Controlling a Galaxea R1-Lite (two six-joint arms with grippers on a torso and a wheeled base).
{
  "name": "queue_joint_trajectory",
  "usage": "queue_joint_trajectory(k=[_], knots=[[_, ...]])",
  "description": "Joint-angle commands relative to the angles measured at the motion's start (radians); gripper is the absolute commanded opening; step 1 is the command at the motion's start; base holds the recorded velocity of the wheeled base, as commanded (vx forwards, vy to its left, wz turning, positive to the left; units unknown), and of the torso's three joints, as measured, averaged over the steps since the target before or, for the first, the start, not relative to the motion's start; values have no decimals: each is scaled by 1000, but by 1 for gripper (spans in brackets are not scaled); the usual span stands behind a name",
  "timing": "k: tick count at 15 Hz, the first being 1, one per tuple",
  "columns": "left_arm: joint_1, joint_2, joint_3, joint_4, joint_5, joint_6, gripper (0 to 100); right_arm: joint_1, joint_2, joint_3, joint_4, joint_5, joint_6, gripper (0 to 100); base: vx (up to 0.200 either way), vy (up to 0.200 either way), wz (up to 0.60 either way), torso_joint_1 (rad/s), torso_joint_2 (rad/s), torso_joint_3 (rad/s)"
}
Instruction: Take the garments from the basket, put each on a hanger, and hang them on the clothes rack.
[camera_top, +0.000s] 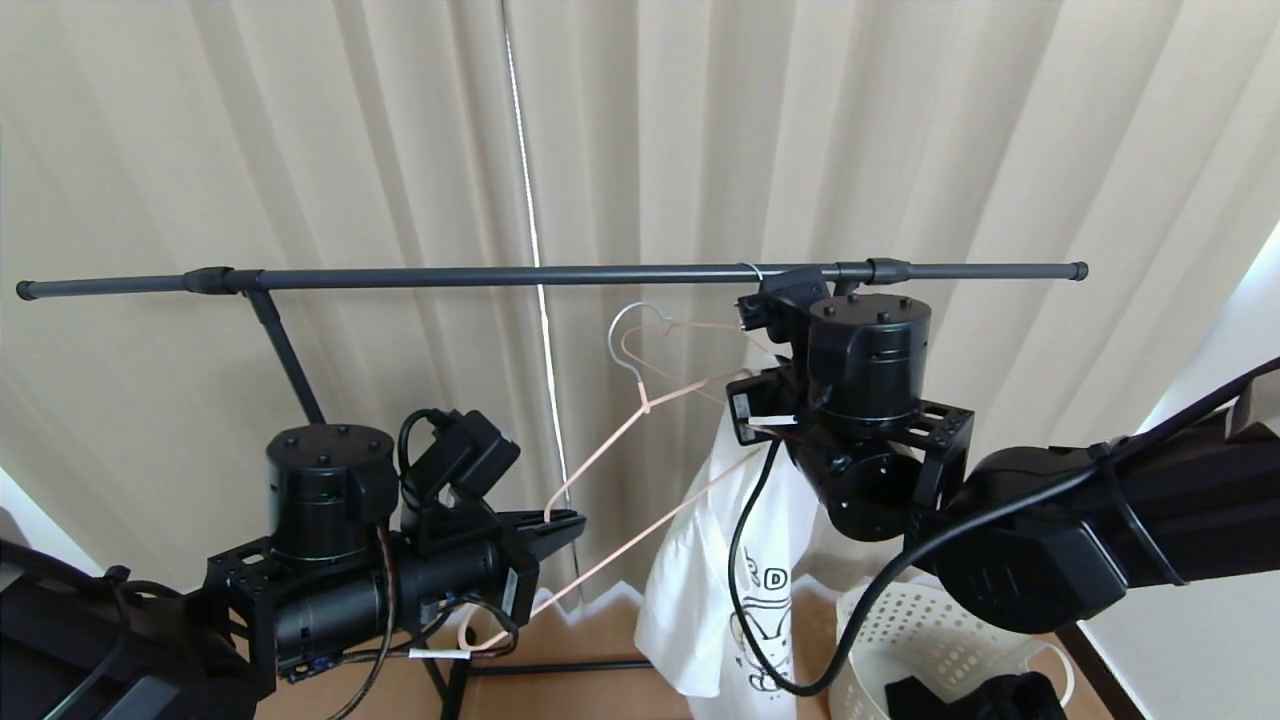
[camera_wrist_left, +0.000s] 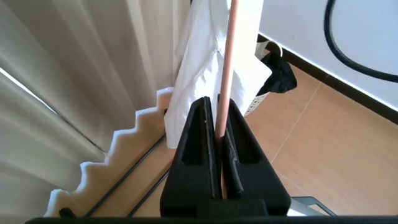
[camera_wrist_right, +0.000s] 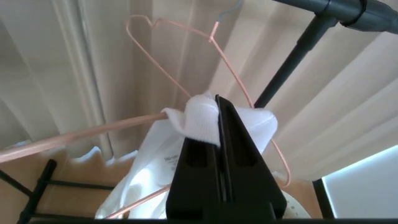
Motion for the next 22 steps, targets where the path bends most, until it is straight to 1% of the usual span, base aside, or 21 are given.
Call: queue_joint_trajectory(k=[1,3,5,10,13,16,17,22], knots=[[0,0,0,0,-1,0,0,52,-32,19,-1,-6,0,0,0,0,0,0,0,0],[0,0,0,0,-1,2,0,92,-46,24,-1,-9,10,0,0,0,0,0,0,0],[0,0,0,-2,-1,2,0,132,-44,18,-1,-9,40,0,0,0,0,0,0,0],[0,0,0,-5,-1,2,0,214,-52,4,-1,-11,86,0,0,0,0,0,0,0],[3,0,31,-100,-2,-3,0,194,-60,-7,-1,-9,86,0,0,0,0,0,0,0],[3,-3,46,-143,-4,-1,0,191,-63,-7,-10,-9,89,0,0,0,0,0,0,0],[3,-3,46,-144,-4,0,0,189,-63,-7,-16,-11,89,100,0,0,0,0,0,0],[6,-20,50,-146,-6,2,0,138,-110,-11,-18,-8,85,100,0,0,0,0,0,0]])
